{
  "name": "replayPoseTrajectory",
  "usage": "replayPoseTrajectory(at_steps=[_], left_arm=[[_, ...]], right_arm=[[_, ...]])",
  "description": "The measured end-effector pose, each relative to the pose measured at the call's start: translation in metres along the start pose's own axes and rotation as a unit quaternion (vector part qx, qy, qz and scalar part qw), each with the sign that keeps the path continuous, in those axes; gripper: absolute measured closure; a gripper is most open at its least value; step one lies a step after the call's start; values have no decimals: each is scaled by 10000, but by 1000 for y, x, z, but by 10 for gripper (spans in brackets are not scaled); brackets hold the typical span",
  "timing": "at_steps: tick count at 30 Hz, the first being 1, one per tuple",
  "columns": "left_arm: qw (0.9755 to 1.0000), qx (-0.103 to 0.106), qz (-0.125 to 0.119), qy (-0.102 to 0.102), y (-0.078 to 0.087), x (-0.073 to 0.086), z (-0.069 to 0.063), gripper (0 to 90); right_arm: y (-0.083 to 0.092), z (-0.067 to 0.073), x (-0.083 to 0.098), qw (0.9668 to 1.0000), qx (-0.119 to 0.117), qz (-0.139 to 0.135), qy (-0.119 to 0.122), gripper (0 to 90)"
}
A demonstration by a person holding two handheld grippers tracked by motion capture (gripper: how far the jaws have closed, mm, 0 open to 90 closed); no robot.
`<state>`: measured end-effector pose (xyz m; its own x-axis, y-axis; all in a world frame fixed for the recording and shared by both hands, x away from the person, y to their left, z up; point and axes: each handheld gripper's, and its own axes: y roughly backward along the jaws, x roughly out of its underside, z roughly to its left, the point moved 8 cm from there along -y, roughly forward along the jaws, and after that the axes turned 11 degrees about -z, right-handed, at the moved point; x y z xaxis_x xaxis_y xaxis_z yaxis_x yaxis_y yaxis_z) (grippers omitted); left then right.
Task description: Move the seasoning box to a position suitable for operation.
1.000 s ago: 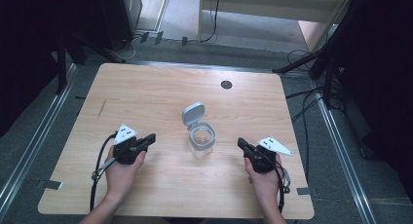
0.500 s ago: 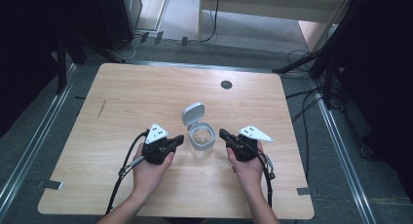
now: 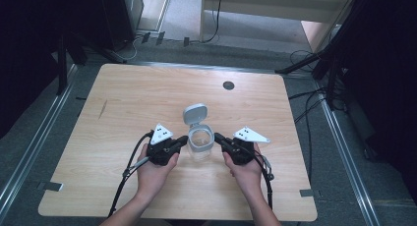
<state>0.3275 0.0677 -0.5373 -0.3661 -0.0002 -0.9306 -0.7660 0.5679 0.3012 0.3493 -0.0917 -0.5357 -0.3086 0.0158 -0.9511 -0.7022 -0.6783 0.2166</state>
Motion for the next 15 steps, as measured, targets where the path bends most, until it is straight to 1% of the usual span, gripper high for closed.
replayPoseTrajectory(at_steps=[1, 2, 3, 5, 7, 10, 11, 13, 14, 15], left_arm=[[10000, -36, -23, 22, 2, -1, 3, 900], [10000, -36, -23, 22, 2, -1, 3, 900], [10000, -51, -35, 51, 4, -1, 6, 900], [9999, -80, -52, 71, 5, -1, 8, 900], [9999, -108, -65, 75, 7, -1, 11, 900], [9998, -158, -99, 117, 11, 0, 15, 900], [9997, -172, -110, 124, 13, 0, 17, 900], [9996, -149, -119, 185, 17, 3, 21, 900], [9995, -207, -156, 181, 19, 3, 24, 866], [9992, -298, -210, 139, 22, 4, 28, 797]], right_arm=[[-1, 6, 0, 10000, -40, -10, 39, 900], [-1, 6, 0, 10000, -40, -10, 39, 900], [-3, 11, 0, 9999, -82, -32, 61, 900], [-3, 12, 0, 9999, -82, -28, 64, 900], [-6, 18, 2, 9999, -114, -30, 80, 900], [-8, 22, 2, 9999, -131, -38, 62, 900], [-10, 26, 3, 9998, -161, -27, 58, 900], [-11, 29, 3, 9998, -172, -15, 112, 900], [-12, 30, 4, 9997, -175, -3, 181, 900], [-13, 31, 3, 9997, -142, 3, 205, 900]])
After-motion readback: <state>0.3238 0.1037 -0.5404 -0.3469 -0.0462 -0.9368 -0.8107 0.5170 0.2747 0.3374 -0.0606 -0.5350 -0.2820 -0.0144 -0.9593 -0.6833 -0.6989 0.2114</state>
